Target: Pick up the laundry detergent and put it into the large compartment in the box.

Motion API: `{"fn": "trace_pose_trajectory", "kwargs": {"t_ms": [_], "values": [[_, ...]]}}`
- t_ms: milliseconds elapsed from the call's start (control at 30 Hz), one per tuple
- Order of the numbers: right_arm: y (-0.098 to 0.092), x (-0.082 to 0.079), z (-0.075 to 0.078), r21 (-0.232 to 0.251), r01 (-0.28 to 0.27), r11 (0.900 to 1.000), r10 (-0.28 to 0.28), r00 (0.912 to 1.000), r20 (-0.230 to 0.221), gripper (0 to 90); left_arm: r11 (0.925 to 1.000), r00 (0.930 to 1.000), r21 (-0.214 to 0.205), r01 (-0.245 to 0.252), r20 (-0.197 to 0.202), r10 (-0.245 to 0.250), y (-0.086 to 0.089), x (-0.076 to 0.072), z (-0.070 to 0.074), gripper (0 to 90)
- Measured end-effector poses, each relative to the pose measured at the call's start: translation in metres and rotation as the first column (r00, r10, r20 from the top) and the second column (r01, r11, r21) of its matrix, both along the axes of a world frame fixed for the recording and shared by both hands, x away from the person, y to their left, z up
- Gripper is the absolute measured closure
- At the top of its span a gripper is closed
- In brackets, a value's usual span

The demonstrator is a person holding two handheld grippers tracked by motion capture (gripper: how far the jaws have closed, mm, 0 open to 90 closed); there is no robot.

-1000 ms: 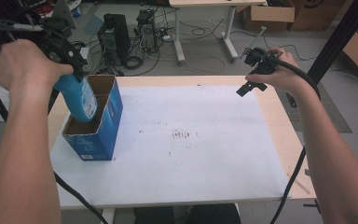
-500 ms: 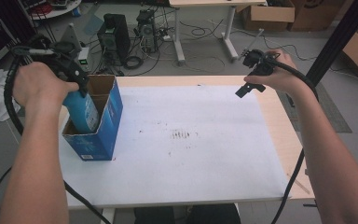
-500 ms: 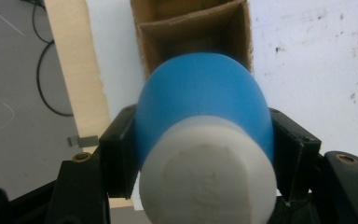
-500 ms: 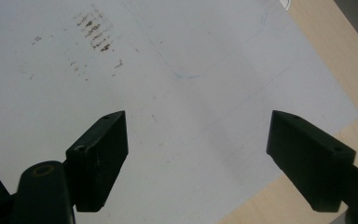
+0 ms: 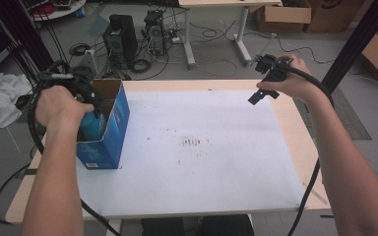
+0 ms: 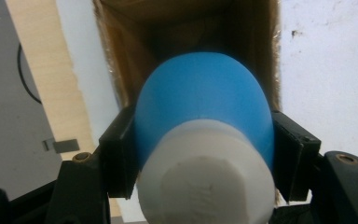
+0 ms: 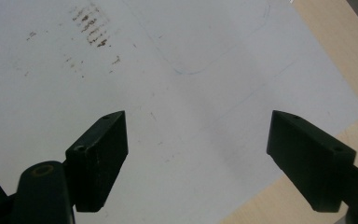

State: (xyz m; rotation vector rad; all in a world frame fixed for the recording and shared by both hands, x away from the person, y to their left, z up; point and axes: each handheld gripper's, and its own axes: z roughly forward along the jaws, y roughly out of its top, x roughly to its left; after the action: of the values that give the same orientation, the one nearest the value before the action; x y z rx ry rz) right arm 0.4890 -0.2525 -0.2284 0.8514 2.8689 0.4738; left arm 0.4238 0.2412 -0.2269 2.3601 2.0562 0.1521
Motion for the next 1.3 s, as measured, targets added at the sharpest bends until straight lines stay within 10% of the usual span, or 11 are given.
{"fn": "trace_pose_trajectory", "kwargs": {"t_ms": [633, 1300], "values": [[-0.002, 0.000, -0.002, -0.002, 0.002, 1.0000, -0.002, 1.0000, -0.005, 20.4, 0.9998, 0.9986, 0.017, 0.000, -0.054, 0.000, 0.002, 0.004, -0.044, 37.4], [-0.001, -0.001, -0.004, -0.005, 0.000, 1.0000, -0.001, 1.0000, -0.009, 20.4, 0.9999, 0.9992, 0.012, -0.008, -0.039, 0.009, 0.002, 0.002, -0.046, 36.9]]}}
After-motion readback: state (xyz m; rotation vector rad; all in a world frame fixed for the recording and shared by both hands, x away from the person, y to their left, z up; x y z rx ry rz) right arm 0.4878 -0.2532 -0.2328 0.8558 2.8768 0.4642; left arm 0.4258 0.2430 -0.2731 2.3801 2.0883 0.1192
